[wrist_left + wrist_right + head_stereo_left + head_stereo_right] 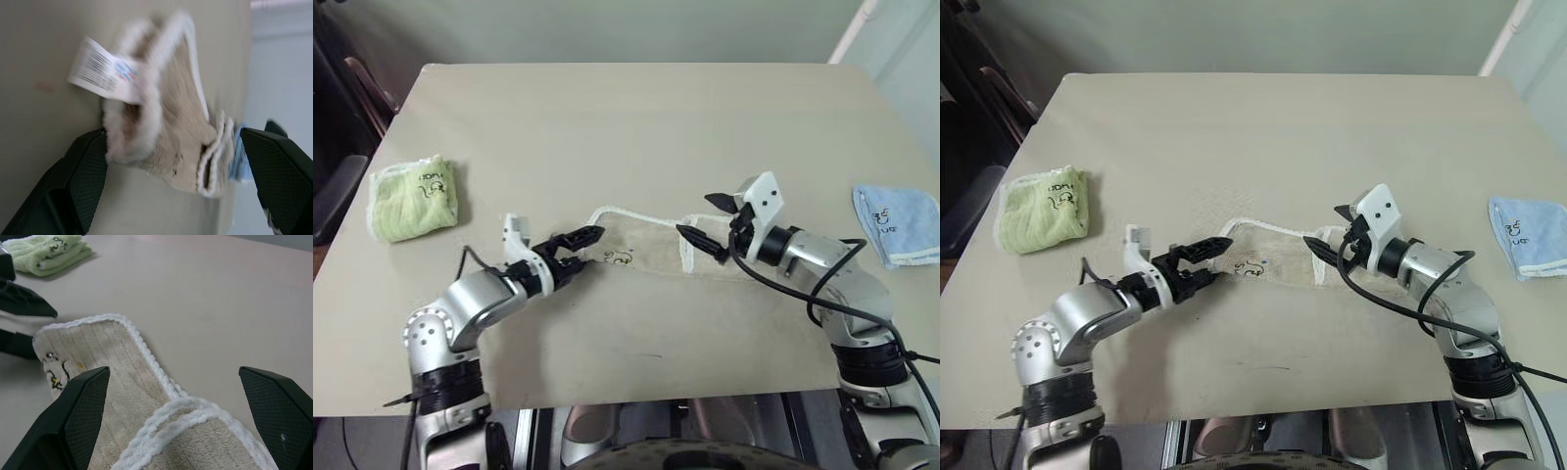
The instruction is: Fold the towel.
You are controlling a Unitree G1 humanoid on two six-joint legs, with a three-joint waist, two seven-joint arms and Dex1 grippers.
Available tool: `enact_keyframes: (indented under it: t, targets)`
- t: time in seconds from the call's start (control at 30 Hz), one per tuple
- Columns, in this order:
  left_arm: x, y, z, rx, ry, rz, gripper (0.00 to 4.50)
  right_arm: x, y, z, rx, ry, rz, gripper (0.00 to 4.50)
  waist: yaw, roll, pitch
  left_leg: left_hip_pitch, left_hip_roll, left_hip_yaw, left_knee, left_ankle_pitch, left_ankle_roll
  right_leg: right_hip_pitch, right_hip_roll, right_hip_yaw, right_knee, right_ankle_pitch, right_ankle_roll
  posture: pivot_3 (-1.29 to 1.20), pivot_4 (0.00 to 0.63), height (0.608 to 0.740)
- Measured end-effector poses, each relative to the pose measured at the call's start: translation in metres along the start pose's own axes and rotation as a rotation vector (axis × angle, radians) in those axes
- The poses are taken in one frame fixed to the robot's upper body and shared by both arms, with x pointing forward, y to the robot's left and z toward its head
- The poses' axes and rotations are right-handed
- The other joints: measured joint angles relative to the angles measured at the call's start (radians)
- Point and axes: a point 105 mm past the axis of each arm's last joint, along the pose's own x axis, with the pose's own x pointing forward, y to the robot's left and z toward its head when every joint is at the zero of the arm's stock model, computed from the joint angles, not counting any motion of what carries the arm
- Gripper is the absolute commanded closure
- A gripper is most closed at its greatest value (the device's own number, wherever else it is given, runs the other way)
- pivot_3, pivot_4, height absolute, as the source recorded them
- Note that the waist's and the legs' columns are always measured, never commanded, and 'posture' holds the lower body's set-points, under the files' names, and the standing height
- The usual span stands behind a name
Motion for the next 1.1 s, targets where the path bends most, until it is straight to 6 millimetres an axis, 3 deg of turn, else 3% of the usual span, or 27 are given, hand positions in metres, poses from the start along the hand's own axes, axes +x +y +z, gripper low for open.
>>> enact_keyframes:
  t: [0.3, 0.9, 1.0, 1.1]
  targets:
    - [0.003, -0.005, -0.002, -0.031, -0.051, 0.075, 0.00, -0.003, -0.005, 0.000, 0.002, 0.000, -0.028, 0.04, -0.005, -0.001, 0.000, 0.000, 0.000, 0.001, -0.001, 0.000, -0.003, 0.000, 0.001, 0.000, 0.000, -0.003, -0.001, 0.00, 0.150, 0.740]
    - [-0.008, 0.002, 0.014, -0.088, -0.142, 0.137, 0.00, -0.004, -0.005, 0.000, -0.010, 0.006, -0.034, 0.04, -0.022, -0.001, 0.001, 0.002, 0.004, 0.001, -0.001, -0.002, -0.001, 0.000, 0.004, -0.001, 0.000, -0.003, -0.001, 0.00, 0.150, 0.740]
    - [-0.008, 0.004, 0.013, -0.097, -0.144, 0.143, 0.56, -0.004, -0.006, 0.000, -0.012, 0.007, -0.036, 0.00, -0.022, -0.001, 0.001, 0.002, 0.004, 0.001, -0.001, -0.002, -0.001, 0.000, 0.004, -0.001, 0.000, -0.003, -0.001, 0.00, 0.150, 0.740]
    - [-0.009, 0.008, 0.012, -0.108, -0.145, 0.154, 1.58, -0.004, -0.007, -0.001, -0.015, 0.012, -0.042, 0.00, -0.023, -0.001, 0.001, 0.001, 0.004, 0.001, -0.001, -0.002, -0.001, 0.000, 0.004, -0.001, 0.000, -0.003, -0.002, 0.00, 0.150, 0.740]
